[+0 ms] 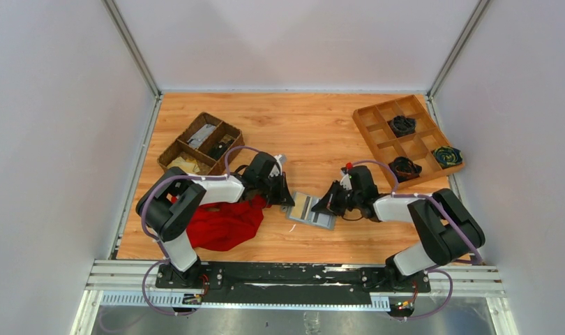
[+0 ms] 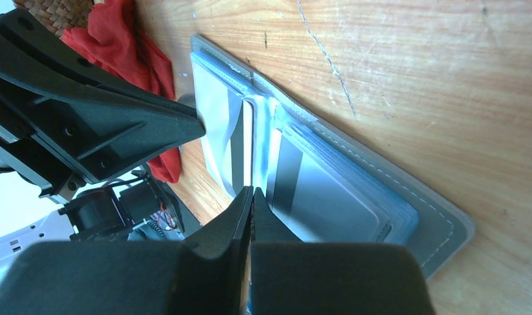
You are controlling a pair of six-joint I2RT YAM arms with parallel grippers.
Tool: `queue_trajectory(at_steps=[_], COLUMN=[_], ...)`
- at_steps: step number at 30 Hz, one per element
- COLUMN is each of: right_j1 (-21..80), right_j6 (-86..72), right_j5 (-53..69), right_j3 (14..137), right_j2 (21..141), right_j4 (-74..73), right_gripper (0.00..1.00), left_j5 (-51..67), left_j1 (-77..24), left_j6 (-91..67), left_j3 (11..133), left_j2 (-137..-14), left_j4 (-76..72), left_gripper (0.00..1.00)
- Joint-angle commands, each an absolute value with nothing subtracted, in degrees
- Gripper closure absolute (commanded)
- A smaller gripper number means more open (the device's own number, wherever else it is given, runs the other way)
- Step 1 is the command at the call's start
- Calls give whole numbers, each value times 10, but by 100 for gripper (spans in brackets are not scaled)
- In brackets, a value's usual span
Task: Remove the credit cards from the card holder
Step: Remove the credit card from the card holder.
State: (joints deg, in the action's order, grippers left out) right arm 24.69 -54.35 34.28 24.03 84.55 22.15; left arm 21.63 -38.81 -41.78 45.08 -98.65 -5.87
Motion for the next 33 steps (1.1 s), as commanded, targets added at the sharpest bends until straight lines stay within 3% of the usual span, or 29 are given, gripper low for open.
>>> queue_trajectory(at_steps=[1,6,24,27,30,33], right_j1=[239,239,239,239,239,239], right_j6=[-536,-545,-554,-547,-536,-532], right_j5=[347,353,381,381,374,370], right_j3=[232,241,248,250,257,256], right_j2=[842,857,902,900,895,886], right_j4=[220,237,281,267,241,225], right_gripper=[100,79,76,80,98,100], left_j5=[194,229,275,278,280,279], left_j1=[-390,-390,-425,-429,-432,-432], left_j6=[-391,-383,-409,-414,-416,-417], left_j3=[435,444,461,468,474,475], left_j2=[-1009,-1011,-1030,-1029,-1027,-1020], left_j4=[-20,-23,-45,-50,-50,-50], left_gripper=[100,100,100,100,100,100])
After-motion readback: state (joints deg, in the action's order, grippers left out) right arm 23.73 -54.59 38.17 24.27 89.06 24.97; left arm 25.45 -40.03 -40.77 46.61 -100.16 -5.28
